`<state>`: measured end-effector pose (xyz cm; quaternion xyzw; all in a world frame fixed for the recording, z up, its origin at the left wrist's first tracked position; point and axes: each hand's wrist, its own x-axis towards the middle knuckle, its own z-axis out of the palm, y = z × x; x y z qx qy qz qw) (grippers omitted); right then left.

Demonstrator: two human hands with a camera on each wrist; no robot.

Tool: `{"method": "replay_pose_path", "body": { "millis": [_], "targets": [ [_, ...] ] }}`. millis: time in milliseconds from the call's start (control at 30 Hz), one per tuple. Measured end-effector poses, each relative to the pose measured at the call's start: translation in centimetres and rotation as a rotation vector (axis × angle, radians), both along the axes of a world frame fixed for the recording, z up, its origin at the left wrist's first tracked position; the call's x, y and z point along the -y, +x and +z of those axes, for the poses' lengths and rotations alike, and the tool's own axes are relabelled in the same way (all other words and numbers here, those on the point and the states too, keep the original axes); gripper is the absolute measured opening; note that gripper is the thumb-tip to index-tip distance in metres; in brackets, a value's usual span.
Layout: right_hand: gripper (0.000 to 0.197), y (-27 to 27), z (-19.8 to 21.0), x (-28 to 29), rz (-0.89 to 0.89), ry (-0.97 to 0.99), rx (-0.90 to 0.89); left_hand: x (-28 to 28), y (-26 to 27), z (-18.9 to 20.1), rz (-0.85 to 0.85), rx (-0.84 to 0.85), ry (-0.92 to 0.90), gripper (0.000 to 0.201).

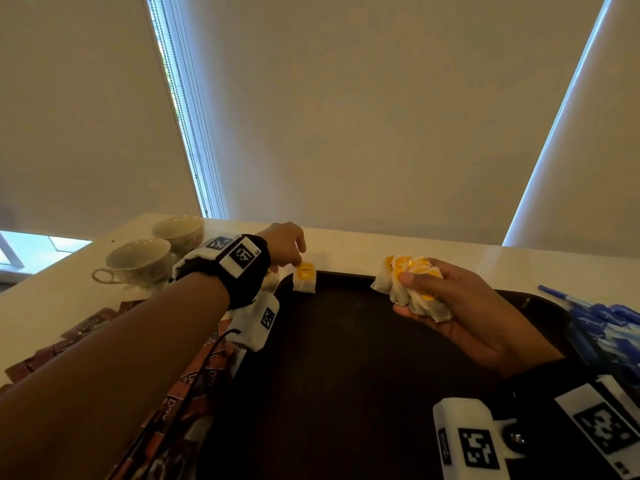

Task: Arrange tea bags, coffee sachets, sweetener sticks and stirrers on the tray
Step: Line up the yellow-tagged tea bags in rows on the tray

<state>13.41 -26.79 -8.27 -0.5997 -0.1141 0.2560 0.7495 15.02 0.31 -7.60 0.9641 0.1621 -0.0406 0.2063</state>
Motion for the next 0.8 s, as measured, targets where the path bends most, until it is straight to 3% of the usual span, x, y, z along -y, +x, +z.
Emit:
{"method": "replay_pose_path", "body": {
  "millis": [233, 400, 800],
  "targets": [
    [0.032, -0.5, 0.4, -0.3, 0.009, -0.041, 0.036, 3.7, -5.5, 5.3, -0.211, 0.274, -0.171, 0.022],
    [0.028, -1.5, 1.0, -0.5, 0.034, -0.032, 0.107, 7.0, -8.9, 4.9, -0.319, 0.387, -0.364, 0.018],
    [0.029, -2.1, 1.0, -1.2, 0.102, -0.014, 0.071, 7.0, -8.2, 3.8, -0.33, 0.349, -0.528, 0.009]
  ]
}}
